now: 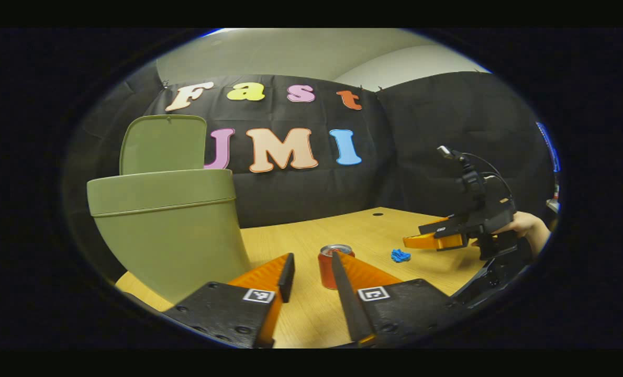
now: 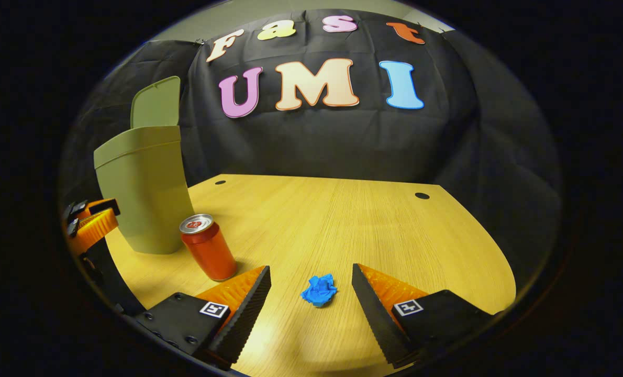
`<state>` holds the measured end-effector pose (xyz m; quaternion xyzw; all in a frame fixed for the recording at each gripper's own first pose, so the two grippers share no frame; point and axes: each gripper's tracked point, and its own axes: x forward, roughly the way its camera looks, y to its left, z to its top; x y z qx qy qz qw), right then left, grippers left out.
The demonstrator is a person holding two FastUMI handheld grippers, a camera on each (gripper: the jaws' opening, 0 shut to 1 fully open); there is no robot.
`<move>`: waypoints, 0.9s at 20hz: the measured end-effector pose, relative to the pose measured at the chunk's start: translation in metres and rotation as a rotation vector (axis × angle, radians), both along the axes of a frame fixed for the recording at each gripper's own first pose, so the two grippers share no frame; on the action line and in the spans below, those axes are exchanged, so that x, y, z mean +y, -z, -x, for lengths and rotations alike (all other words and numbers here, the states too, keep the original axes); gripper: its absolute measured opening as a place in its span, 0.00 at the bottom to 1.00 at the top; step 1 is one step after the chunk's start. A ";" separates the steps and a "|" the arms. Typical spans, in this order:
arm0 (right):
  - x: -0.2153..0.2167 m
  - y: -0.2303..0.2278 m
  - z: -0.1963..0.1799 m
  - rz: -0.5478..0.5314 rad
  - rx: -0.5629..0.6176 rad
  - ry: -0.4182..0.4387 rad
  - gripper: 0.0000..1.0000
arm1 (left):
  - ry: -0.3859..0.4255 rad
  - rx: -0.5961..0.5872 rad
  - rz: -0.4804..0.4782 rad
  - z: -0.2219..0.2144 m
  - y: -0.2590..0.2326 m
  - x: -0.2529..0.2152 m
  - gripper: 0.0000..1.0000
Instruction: Press the lid of the desktop garbage bin to open it, pick up the crumpled paper on the desktop and throw it into the bin, then pick up the pop can on the desktop and drop it into the bin, and finally close the garbage bin lid.
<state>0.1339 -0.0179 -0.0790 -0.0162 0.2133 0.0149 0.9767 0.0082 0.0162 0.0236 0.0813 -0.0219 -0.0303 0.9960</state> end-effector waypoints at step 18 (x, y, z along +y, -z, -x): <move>-0.006 0.058 -0.040 0.044 0.297 0.013 0.95 | -0.024 -0.040 -0.005 0.000 -0.009 0.014 0.95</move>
